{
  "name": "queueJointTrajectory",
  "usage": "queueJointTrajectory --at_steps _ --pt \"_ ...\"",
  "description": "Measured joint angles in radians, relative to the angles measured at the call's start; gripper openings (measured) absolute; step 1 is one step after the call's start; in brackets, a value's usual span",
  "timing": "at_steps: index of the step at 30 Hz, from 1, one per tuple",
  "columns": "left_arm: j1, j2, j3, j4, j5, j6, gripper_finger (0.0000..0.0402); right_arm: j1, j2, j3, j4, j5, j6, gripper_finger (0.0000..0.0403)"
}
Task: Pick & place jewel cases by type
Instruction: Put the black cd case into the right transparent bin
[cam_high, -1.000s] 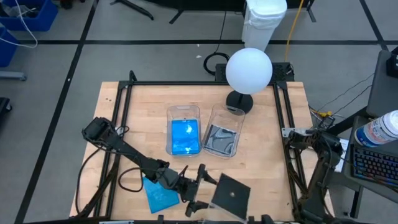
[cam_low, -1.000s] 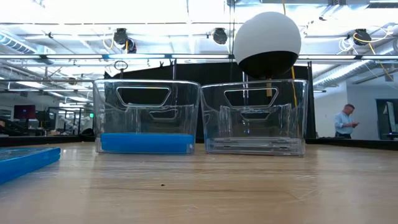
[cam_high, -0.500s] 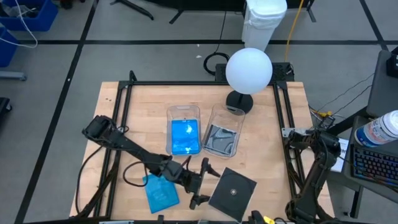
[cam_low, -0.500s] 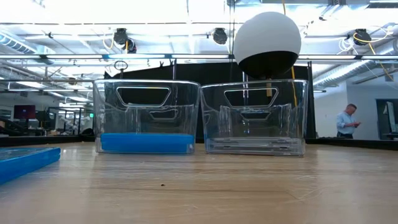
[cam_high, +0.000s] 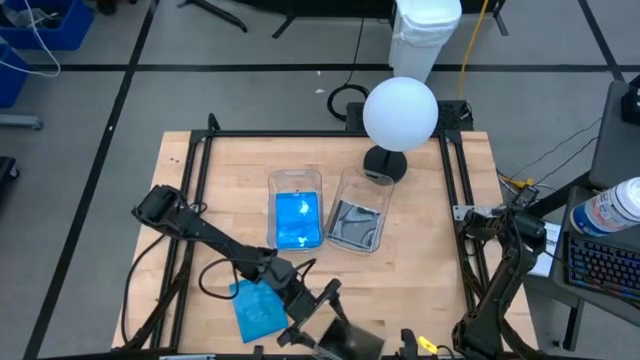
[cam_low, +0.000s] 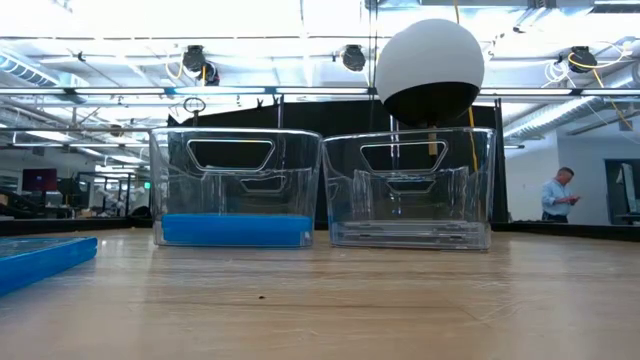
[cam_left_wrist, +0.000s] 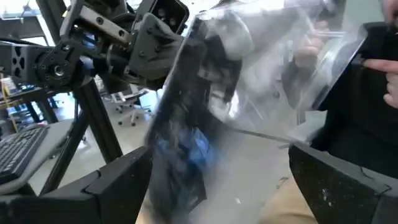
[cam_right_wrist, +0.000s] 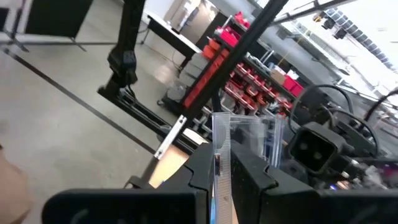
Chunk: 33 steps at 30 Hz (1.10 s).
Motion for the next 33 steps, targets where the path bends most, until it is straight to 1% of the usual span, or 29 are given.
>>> queueJointTrajectory --at_steps 9,11,15,18,21,27,30,33 --pt "-0.012 0.0 0.0 0.005 -0.146 0.0 0.0376 -0.046 0.0 -0.004 0.007 -0.017 0.0 0.0029" --pt "-0.012 0.0 0.0 0.013 -0.165 0.0 0.0376 -0.057 0.0 -0.004 0.011 -0.035 0.0 0.0029" --pt "-0.012 0.0 0.0 0.015 -0.174 0.009 0.0376 -0.075 0.0 -0.004 0.011 -0.033 0.0 0.0029" --pt "-0.012 0.0 0.0 0.014 -0.194 0.025 0.0362 -0.083 0.0 -0.004 0.012 -0.034 0.0 0.0029" --pt "-0.012 0.0 0.0 0.015 -0.225 0.032 0.0327 -0.085 0.0 -0.004 0.013 -0.034 0.0 0.0029" --pt "-0.011 0.0 0.0 0.02 -0.229 0.056 0.0219 -0.085 0.0 -0.004 0.021 -0.033 0.0 0.0031" --pt "-0.012 0.0 0.0 0.022 -0.229 0.06 0.0167 -0.085 0.0 -0.004 0.036 -0.03 0.024 0.0042" --pt "-0.011 0.0 0.0 0.024 -0.228 0.067 0.0121 -0.085 0.0 -0.004 0.042 -0.029 0.032 0.0065"
